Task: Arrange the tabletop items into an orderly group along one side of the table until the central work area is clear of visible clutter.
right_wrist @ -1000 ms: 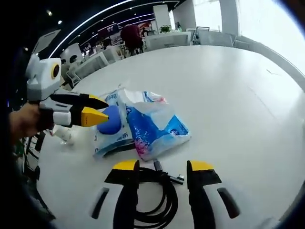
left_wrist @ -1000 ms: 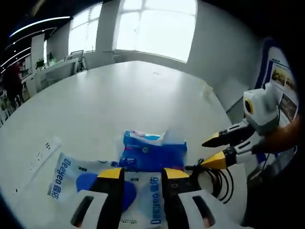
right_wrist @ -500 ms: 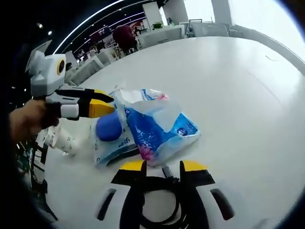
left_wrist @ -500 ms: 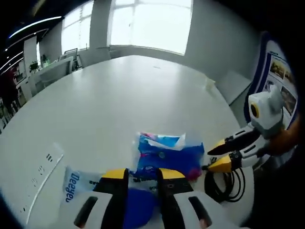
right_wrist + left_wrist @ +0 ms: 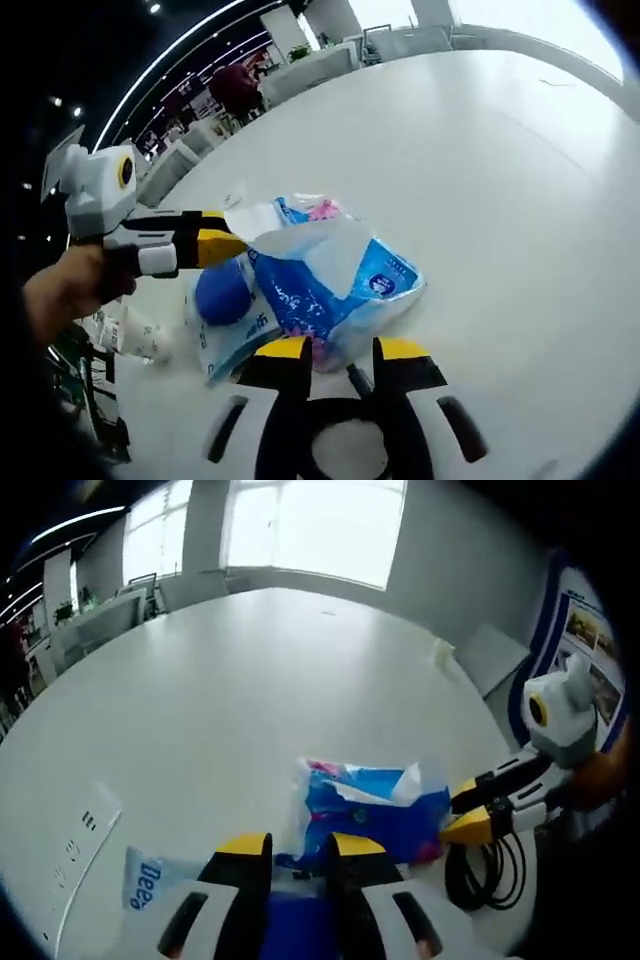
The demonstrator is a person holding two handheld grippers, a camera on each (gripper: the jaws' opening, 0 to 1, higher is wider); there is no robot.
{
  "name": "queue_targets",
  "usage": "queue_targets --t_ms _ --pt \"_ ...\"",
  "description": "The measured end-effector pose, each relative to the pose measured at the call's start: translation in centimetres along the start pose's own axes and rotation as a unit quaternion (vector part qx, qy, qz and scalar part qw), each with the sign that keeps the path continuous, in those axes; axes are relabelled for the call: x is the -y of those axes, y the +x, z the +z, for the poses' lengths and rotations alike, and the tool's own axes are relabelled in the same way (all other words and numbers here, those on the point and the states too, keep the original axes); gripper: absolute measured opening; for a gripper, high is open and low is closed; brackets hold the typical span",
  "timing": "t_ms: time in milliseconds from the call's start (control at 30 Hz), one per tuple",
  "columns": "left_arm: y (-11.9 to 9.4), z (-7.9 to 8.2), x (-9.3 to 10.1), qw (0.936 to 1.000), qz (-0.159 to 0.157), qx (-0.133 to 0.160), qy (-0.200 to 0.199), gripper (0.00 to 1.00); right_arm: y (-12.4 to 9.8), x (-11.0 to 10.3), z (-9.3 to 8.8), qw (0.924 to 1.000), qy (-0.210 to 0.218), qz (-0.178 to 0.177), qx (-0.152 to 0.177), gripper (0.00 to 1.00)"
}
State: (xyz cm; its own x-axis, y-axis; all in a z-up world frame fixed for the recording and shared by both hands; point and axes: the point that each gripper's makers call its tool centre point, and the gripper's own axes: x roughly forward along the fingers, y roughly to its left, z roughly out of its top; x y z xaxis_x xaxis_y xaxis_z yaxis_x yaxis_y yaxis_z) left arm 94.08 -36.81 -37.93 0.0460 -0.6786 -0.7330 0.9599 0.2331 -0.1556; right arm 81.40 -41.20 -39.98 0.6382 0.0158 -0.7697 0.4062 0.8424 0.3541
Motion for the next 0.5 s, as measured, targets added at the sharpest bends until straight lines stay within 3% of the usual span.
queue_targets --t_ms 233,400,500 --pt "0.7 -0.1 -0.3 1.0000 0.001 -0.004 0.004 0.16 0.3 -0.1 -0.5 0.9999 0.007 0.003 -0.013 0.13" --pt "1.1 -0.5 0.5 0.9998 -0.016 -0.011 0.006 0.04 0.4 -0.2 -0.6 0.9998 0.012 0.004 -0.018 0.10" --pt "1.1 -0.6 0.4 0.9997 -0.009 -0.017 0.013 0.02 0.3 -0.1 -0.8 0.9998 0.009 0.001 -0.020 0.06"
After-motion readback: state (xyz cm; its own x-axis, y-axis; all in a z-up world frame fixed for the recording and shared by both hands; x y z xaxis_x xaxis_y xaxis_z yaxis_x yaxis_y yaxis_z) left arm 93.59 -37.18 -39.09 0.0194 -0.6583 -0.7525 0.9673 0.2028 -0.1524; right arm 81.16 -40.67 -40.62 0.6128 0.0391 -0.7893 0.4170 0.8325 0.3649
